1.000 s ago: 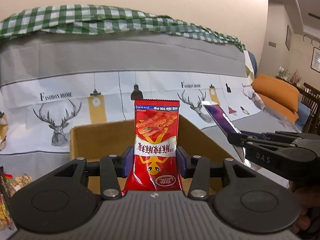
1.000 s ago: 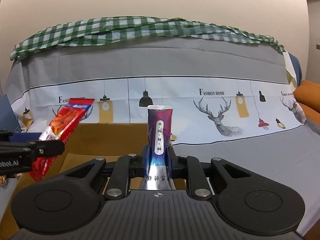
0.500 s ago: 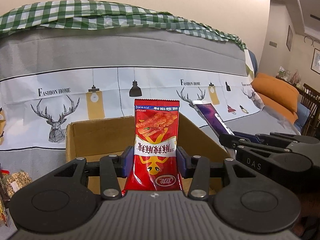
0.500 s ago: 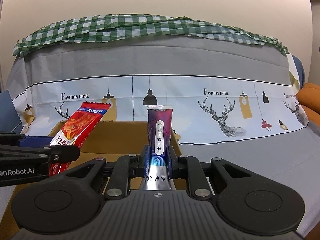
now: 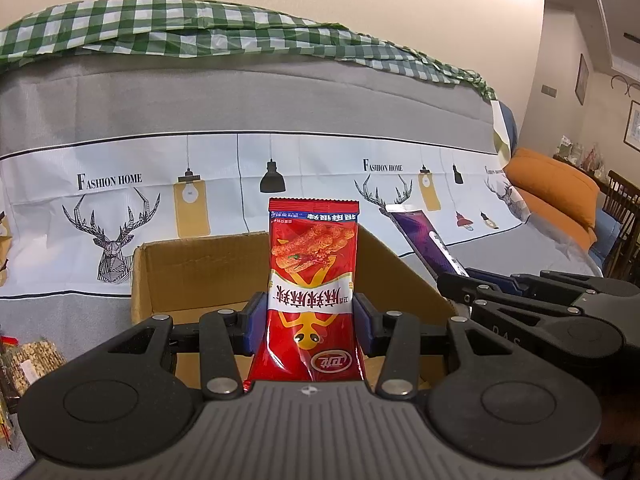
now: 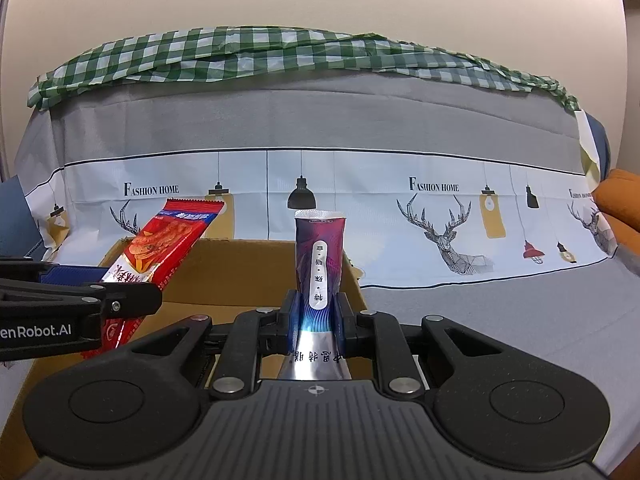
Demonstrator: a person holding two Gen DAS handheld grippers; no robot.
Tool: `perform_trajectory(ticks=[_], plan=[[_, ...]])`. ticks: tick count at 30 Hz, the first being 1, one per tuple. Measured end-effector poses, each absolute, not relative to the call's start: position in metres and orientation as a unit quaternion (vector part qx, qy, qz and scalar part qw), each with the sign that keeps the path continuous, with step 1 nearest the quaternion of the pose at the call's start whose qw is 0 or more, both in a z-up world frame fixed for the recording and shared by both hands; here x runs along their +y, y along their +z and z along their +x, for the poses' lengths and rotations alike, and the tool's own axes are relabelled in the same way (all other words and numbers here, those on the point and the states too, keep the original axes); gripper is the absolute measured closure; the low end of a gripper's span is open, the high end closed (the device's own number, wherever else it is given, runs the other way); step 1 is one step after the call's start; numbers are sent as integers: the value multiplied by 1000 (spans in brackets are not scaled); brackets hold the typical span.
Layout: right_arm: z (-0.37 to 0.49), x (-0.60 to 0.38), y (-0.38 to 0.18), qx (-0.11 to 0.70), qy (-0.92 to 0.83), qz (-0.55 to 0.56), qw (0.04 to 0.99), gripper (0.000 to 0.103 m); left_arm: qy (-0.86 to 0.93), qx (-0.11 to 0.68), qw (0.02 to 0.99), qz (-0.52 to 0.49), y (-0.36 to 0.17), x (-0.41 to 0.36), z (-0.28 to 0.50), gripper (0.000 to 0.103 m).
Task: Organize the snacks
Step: 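Open the left tool to drop the red bag while the right tool drops the purple tube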
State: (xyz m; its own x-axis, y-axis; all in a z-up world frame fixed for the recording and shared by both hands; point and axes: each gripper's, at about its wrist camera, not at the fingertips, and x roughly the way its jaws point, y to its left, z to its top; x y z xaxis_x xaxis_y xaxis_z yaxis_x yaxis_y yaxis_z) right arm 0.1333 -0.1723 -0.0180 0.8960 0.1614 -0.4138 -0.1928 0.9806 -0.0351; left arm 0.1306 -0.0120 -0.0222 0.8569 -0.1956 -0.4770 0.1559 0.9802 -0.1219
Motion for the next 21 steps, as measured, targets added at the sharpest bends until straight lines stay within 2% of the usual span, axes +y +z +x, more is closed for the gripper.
perform_trajectory(ticks=[21], plan=[[134, -170, -18, 211, 94, -45, 972, 85, -92, 248, 963, -44, -22, -11, 130, 53]])
